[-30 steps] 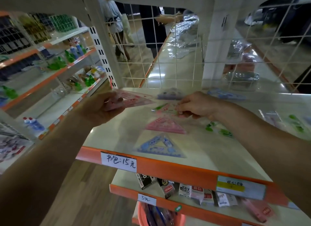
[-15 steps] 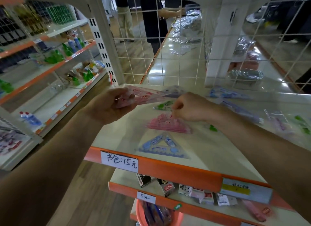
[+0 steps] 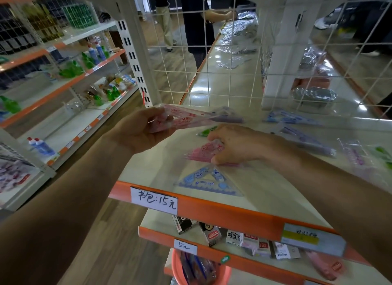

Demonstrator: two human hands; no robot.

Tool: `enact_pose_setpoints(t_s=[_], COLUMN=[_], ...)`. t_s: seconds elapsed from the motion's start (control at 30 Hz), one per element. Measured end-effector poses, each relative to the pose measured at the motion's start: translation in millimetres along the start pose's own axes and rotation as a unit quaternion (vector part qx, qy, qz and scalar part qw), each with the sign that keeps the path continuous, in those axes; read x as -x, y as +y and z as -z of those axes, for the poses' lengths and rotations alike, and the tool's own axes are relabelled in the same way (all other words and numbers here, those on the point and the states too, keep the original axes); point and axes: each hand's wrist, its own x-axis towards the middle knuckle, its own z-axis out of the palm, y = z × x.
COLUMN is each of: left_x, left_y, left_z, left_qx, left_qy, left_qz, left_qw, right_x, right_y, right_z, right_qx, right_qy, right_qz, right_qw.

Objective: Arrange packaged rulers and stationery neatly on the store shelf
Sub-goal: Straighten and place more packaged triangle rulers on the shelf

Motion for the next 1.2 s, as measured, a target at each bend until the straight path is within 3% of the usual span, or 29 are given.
enact_pose_setpoints(t_s=[0.63,0.7,0.77,0.83,0.93,1.0,1.1,1.2], left_x=[-3,1,8,19,38,46,54,63], left_y=[-5,-5,-7,-17,-46,-68,-93,-115], left_z=[-6,-11,-21,-41,-87,-113,-130,-135], left_qx=[-0.001,-0.019,-0.079,-0.137,-0.163,-0.181,-0.276,-0.459], left_qy=[0.008,-0.012,-0.067,-0.119,-0.217,-0.249,-0.224,-0.215], left_qz=[0.017,0.009,-0.023,-0.082,-0.138,-0.164,-0.179,-0.193], left_qw=[1.000,1.000,0.994,0.980,0.952,0.937,0.917,0.840], right_x=[12,27,50,76,108,129,154,166], right_y=[3,11,26,40,52,60,79,88], right_z=[0,7,16,24,24,14,-14,-47], right_qx=[-0.021,0.005,-0.022,-0.134,-0.245,-0.248,-0.208,-0.129], right_qy=[0.023,0.064,0.175,0.255,0.206,0.208,0.232,0.213], right_qz=[0.003,-0.008,-0.023,-0.034,-0.003,-0.019,-0.079,-0.093], right_qw=[1.000,0.998,0.984,0.957,0.947,0.946,0.947,0.964])
